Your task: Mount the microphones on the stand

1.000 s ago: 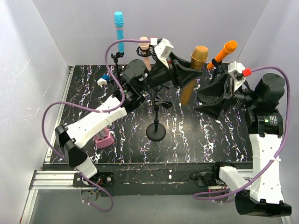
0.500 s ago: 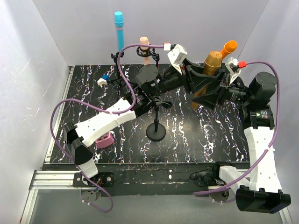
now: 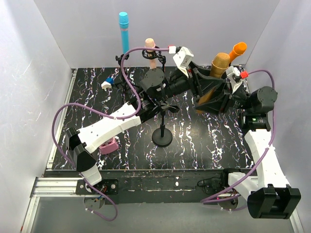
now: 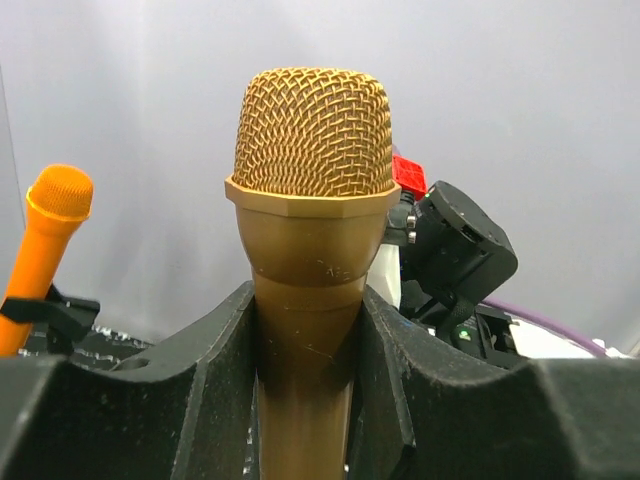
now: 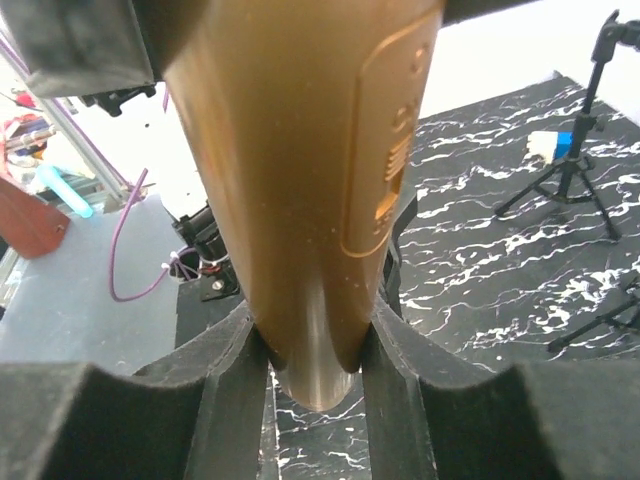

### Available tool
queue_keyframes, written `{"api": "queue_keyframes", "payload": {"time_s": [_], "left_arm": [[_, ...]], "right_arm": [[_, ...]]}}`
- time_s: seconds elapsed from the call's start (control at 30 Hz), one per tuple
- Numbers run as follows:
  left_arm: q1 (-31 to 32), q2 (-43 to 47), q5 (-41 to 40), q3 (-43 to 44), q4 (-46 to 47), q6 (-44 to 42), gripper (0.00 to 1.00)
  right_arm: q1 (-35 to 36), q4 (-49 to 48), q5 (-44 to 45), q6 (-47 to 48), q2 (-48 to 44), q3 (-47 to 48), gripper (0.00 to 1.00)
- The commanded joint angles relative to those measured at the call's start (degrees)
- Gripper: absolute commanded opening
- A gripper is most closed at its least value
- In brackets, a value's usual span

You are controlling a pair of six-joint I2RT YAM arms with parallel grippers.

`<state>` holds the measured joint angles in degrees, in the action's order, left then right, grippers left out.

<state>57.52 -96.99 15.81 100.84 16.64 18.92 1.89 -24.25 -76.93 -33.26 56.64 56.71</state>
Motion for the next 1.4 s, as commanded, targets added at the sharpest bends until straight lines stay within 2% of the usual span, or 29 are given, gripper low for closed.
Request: {"api": "queue_keyframes", "payload": {"time_s": [0.0,0.07,0.17,0.3,0.4,0.5,0.6,0.73,0.8,0.9,0.97,1.03,1.07,1.13,1.37], "left_arm": [[0.3,6.0,-1.3,-3.1,0.5,0.2,0.24],[0.2,8.6,-2.4,-4.9,-1.3,-0.5,0.41],[0.0,12.7,-4.7,-6.6,-6.5,-2.0,0.74],[-1.5,18.0,-5.2,-7.8,-16.3,-6.2,0.98],[-6.3,21.6,1.4,-7.8,-26.5,-9.2,0.98],[-15.1,23.7,13.7,-7.8,-36.0,-11.7,0.98],[-22.1,24.0,26.8,-8.8,-41.6,-16.7,0.98],[-25.3,23.8,36.3,-12.6,-45.0,-29.5,0.98],[-25.5,24.6,38.7,-17.2,-43.1,-35.1,0.98],[-26.4,26.1,39.9,-22.9,-36.3,-37.7,0.98],[-27.3,24.6,41.5,-23.1,-35.3,-38.6,0.98],[-27.6,22.2,43.9,-21.9,-36.0,-39.2,0.98],[-27.6,20.9,45.2,-21.4,-36.3,-39.4,0.98],[-27.6,18.9,47.4,-20.5,-36.3,-39.2,0.98],[-27.6,16.2,46.2,-21.6,-37.4,-43.3,0.98]], "right_arm": [[0.2,-32.4,-3.1,-18.2,1.5,-6.1,0.11],[0.2,-41.0,-3.2,-24.1,2.2,-7.7,0.09],[0.2,-42.6,-4.3,-24.0,2.2,-8.6,0.06],[0.1,-39.2,-5.8,-19.3,1.2,-10.1,0.04],[0.2,-34.7,-6.9,-13.4,0.3,-11.4,0.04],[0.2,-28.6,-7.9,-6.0,-0.1,-12.8,0.03],[0.4,-27.3,-8.5,-1.0,0.7,-14.3,0.02],[0.9,-23.6,-8.3,5.8,1.9,-15.2,0.02],[1.5,-17.6,-8.1,11.3,2.2,-15.0,0.02],[3.2,-4.9,-7.2,23.5,2.6,-13.6,0.02],[4.6,12.8,-5.6,37.8,3.2,-10.1,0.02],[6.7,34.3,-2.0,57.8,4.5,-4.9,0.03],[7.8,43.7,-1.1,63.4,5.8,-2.1,0.03],[8.3,47.7,-2.3,67.4,7.9,0.0,0.03],[10.5,45.5,0.0,67.4,10.2,0.4,0.04]]}}
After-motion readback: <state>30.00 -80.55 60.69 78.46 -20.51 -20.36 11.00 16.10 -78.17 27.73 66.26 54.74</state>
